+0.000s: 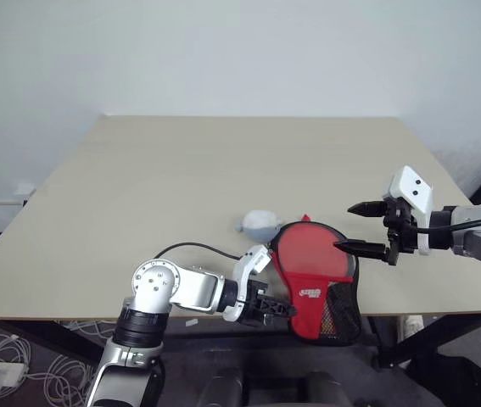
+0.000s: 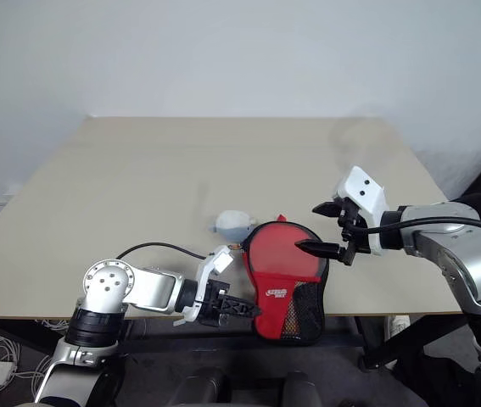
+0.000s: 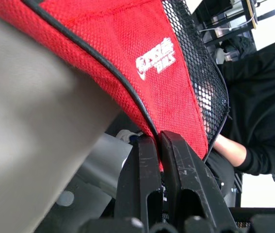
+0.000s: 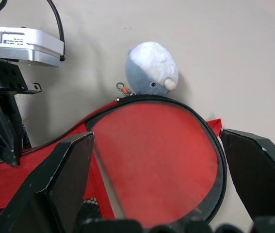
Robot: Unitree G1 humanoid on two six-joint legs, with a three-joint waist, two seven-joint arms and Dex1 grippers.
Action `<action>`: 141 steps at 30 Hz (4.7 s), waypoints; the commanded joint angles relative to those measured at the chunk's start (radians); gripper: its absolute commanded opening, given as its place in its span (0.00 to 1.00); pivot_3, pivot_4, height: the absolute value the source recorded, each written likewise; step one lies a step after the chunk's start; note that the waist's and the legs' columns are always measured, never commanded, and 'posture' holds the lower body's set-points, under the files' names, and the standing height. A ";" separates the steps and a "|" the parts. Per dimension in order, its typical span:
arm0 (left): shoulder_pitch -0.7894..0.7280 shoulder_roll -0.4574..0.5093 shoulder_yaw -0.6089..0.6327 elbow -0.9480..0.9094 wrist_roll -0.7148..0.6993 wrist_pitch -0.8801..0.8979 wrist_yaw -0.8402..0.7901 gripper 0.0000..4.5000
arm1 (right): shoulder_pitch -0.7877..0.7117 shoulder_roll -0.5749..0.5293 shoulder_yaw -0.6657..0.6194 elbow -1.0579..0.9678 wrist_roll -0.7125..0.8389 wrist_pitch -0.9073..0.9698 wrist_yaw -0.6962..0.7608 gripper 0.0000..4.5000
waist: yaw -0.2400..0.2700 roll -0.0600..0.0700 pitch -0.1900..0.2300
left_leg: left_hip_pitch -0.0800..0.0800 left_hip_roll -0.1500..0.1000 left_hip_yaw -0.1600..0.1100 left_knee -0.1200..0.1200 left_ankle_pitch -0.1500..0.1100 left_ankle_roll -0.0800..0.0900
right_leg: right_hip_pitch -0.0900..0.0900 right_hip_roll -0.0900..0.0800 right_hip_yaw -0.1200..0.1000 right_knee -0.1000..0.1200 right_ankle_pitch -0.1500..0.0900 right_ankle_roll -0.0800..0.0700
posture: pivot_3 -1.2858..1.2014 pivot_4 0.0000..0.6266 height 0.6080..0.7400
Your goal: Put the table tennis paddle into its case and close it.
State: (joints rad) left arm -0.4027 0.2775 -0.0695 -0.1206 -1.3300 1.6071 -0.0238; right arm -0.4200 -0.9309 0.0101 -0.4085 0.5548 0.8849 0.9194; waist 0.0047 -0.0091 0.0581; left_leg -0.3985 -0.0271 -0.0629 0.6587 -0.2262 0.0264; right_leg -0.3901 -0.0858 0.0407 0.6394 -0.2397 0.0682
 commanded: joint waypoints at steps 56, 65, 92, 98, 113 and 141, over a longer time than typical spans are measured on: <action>-0.003 -0.052 -0.419 0.184 1.033 -1.143 -0.788 0.01 | -0.748 0.666 0.325 1.181 -0.471 -0.311 0.039 1.00 | -0.027 0.005 -0.001 | 0.003 0.000 0.001 -0.007 0.002 -0.001 | -0.001 0.003 0.001 0.002 0.005 -0.002 | 0.52 0.00 1.00; 0.000 -0.089 -0.403 0.309 1.114 -1.210 -0.768 0.01 | -0.802 0.760 0.311 1.401 -0.525 -0.378 0.061 1.00 | -0.029 0.006 -0.002 | 0.004 0.000 0.001 -0.007 0.002 -0.002 | 0.000 0.003 0.001 0.002 0.005 -0.003 | 0.52 0.00 1.00; 0.006 -0.104 -0.386 0.355 1.179 -1.254 -0.772 0.00 | -0.760 0.845 0.301 1.485 -0.607 -0.386 0.100 0.34 | -0.029 0.009 -0.003 | 0.005 0.000 0.000 -0.007 0.002 -0.003 | 0.001 0.003 0.000 0.003 0.005 -0.002 | 0.52 0.00 1.00; -0.002 -0.108 -0.383 0.367 1.192 -1.263 -0.779 0.00 | -0.759 0.849 0.294 1.479 -0.610 -0.392 0.111 0.01 | -0.028 0.010 -0.004 | 0.005 -0.001 0.000 -0.006 0.002 -0.003 | 0.001 0.003 0.000 0.003 0.005 -0.002 | 0.52 0.00 1.00; 0.006 -0.119 -0.350 0.371 1.206 -1.271 -0.731 0.00 | -0.754 0.837 0.280 1.472 -0.628 -0.431 0.108 0.00 | -0.028 0.010 -0.004 | 0.005 -0.001 -0.001 -0.006 0.003 -0.002 | 0.001 0.003 0.000 0.004 0.005 -0.002 | 0.52 0.00 1.00; 0.018 -0.131 -0.349 0.362 1.212 -1.235 -0.722 0.00 | -0.853 0.837 0.090 1.693 -0.679 -0.602 -0.544 0.00 | -0.043 0.011 -0.004 | 0.006 -0.001 -0.002 -0.008 0.006 -0.004 | 0.001 0.004 0.000 0.005 0.006 -0.004 | 0.52 0.00 1.00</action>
State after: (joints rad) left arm -0.3890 0.1391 -0.4274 0.2011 -0.1526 0.3485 -0.7787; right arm -1.2205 -0.0667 0.0978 1.2986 -0.0993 0.2979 0.4246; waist -0.0382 0.0015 0.0539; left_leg -0.3927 -0.0277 -0.0647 0.6507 -0.2205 0.0226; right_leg -0.3889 -0.0818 0.0407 0.6441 -0.2338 0.0646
